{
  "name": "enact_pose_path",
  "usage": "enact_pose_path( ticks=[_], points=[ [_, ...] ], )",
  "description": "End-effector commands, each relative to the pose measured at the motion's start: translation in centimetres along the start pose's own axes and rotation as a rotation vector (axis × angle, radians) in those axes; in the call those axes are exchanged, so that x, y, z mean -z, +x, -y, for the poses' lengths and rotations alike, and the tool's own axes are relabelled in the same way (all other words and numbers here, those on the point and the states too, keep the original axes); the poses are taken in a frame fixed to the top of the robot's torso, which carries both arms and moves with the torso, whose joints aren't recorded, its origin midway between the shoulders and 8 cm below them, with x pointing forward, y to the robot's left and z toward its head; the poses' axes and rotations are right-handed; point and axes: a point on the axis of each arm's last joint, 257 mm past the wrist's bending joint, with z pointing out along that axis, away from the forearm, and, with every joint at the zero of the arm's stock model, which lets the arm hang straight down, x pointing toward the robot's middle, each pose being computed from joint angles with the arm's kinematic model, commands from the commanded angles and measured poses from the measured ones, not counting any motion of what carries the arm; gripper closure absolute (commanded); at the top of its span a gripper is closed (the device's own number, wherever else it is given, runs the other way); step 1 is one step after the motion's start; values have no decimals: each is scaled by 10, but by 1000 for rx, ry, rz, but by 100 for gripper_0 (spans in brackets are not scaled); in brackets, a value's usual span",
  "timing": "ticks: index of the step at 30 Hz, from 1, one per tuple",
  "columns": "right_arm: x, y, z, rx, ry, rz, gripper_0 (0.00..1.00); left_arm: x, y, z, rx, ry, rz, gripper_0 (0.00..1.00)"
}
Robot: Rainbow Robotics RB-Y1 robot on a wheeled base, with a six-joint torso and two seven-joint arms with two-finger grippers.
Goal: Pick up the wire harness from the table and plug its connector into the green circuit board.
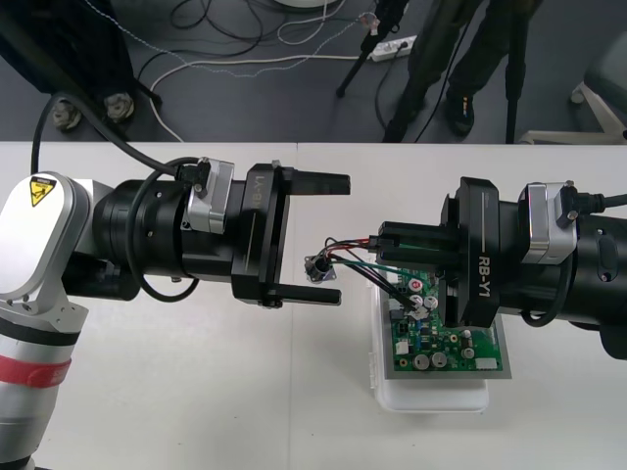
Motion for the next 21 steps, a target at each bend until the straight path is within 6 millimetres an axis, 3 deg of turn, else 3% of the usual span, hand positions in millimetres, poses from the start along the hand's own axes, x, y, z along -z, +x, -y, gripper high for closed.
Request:
enact_pose_path(
  ticks=[1, 21],
  points=[
    [-2, -18, 0, 57, 11, 38, 100, -19, -18, -7, -23, 15, 37, 1],
    [-2, -20, 0, 43, 11, 46, 100, -24, -16, -7, -16, 23, 25, 1]
  ],
)
